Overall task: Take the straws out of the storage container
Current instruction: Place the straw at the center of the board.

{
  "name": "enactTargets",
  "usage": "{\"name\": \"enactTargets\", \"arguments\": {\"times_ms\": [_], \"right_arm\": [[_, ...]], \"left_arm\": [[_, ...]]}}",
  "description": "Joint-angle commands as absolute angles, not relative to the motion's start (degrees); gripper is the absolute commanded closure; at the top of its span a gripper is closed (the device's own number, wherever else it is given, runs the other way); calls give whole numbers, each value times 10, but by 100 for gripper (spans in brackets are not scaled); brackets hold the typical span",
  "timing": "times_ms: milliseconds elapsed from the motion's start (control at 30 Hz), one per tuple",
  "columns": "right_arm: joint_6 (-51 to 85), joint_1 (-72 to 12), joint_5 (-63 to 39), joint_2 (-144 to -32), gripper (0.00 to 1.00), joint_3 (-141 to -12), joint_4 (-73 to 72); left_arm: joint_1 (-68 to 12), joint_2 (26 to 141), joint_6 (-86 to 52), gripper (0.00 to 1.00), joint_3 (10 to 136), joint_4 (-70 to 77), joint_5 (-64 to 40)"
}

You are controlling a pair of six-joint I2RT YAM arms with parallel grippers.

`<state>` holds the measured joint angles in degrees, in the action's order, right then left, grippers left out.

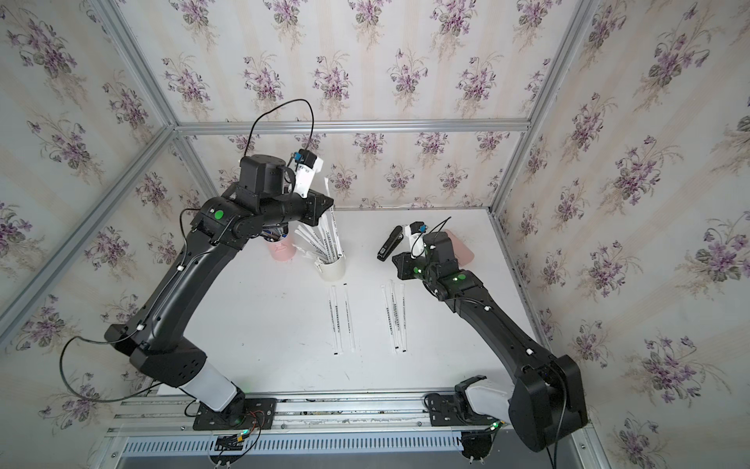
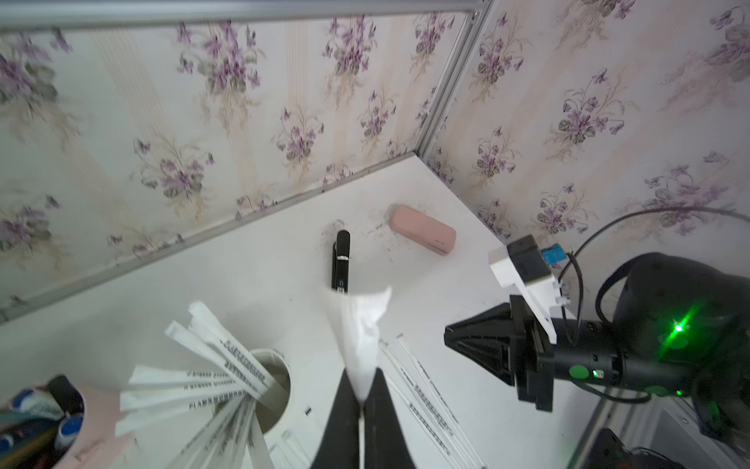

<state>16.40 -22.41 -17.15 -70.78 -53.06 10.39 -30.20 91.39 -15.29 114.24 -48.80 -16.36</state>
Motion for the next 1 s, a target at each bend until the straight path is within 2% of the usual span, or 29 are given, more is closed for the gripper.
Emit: {"name": "enactTargets", "arguments": {"times_ms": [0, 200, 300, 633, 967], "right_arm": [[170, -225, -166, -709, 85, -521, 100], [176, -236, -188, -725, 85, -512, 84], [176, -243, -189, -728, 86, -512, 81], [167, -245, -174, -720, 86, -490, 79], [158, -245, -171, -722, 86, -484, 79]], "left_arm": [[-305, 875, -243, 100, 1054, -537, -234], [-313, 831, -293, 100, 877, -509, -221], [-314, 849, -304, 99, 833, -483, -221], [-322, 918, -327, 93, 801, -412, -187], [-323, 976, -318, 91, 803, -404, -167]]}}
